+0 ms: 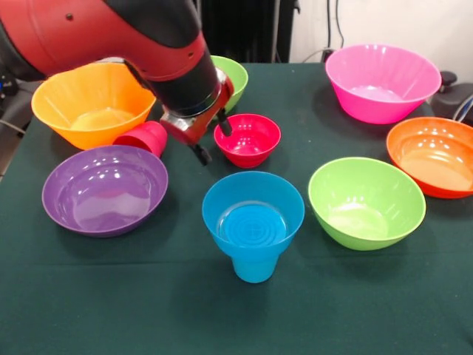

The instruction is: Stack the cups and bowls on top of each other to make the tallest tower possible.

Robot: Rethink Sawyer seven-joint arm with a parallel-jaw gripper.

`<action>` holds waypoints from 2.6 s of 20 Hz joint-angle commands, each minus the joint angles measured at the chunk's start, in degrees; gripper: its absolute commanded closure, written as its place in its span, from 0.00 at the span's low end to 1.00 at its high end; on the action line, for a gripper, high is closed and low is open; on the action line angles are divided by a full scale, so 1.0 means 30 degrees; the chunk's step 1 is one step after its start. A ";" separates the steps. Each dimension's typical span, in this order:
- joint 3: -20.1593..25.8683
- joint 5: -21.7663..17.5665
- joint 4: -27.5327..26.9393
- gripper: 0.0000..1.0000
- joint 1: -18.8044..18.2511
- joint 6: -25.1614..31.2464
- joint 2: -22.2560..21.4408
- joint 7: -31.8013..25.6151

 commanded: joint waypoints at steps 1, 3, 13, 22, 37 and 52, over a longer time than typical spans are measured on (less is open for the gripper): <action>-0.1614 -0.0829 -0.1966 0.00 0.0001 0.1459 0.0955 -0.6722; -0.1838 -0.0997 -0.2126 0.00 -0.0205 0.1147 0.1241 -0.7088; -0.2173 -0.1449 -0.1464 0.00 -0.0578 -0.0256 0.1570 -0.6876; -0.2241 -0.1934 -0.3045 0.00 -0.0390 -0.0680 0.3228 -0.8192; -0.1855 -0.1711 -0.3609 0.00 0.0226 0.0072 0.3137 -0.8203; -0.1768 -0.1709 -0.4600 0.00 0.0519 0.1137 0.2399 -0.9290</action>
